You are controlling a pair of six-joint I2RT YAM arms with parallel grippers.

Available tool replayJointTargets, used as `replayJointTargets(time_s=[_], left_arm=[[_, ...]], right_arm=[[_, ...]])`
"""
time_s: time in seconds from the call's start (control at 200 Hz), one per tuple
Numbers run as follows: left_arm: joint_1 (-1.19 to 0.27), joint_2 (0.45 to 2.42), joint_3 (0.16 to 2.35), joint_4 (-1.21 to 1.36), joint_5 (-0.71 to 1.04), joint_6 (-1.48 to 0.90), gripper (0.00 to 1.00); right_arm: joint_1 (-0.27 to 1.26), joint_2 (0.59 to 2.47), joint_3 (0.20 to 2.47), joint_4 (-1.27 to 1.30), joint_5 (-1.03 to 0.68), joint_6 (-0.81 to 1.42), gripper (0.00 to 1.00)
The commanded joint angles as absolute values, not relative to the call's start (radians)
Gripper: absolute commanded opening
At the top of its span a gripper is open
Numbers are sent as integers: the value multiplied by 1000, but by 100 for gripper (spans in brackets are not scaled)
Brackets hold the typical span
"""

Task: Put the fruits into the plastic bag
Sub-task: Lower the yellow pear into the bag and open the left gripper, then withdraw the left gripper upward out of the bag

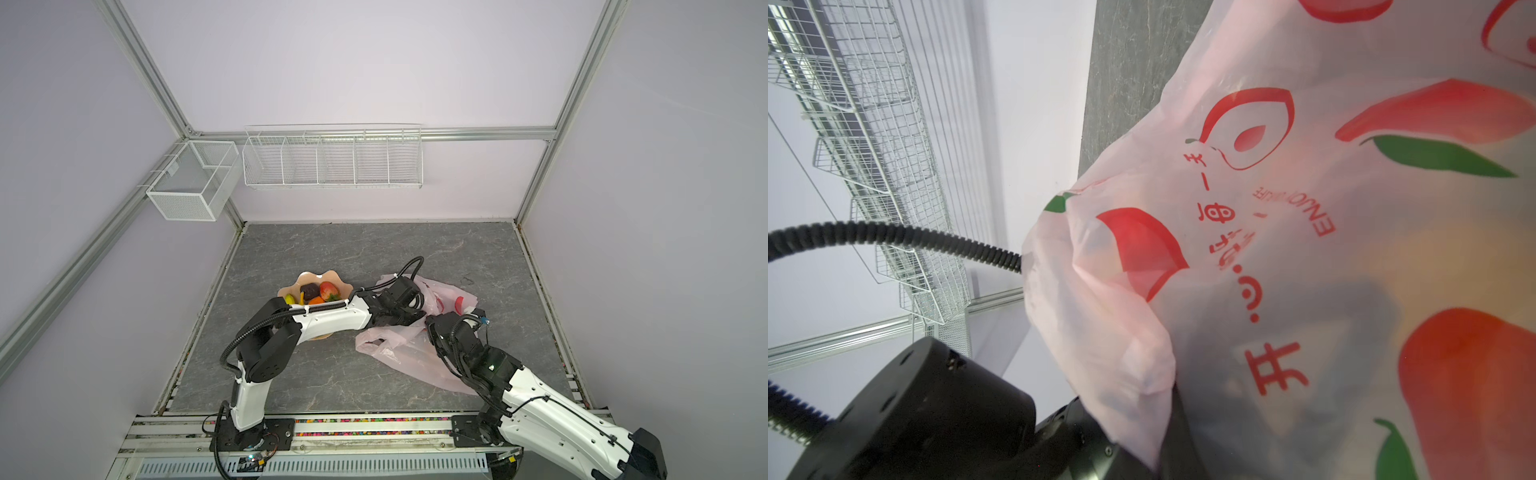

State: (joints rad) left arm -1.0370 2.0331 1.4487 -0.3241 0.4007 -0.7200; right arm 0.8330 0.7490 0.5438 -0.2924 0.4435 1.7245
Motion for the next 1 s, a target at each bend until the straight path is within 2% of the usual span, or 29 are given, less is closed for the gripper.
replayJointTargets(time_s=[0.0,0.425,0.82,0.995], left_arm=[[-1033,1957,1502,-403,338,-692,88],[-990,1824,1556,-659,241,-534,88],[-904,1693,1482,-704,221,-520,88],[-883,1707,1468,-694,221,-575,88]], right_arm=[[836,736,534,-327,424,1785,6],[836,739,557,-393,431,1784,6],[835,733,560,-408,433,1783,6],[833,737,561,-405,431,1778,6]])
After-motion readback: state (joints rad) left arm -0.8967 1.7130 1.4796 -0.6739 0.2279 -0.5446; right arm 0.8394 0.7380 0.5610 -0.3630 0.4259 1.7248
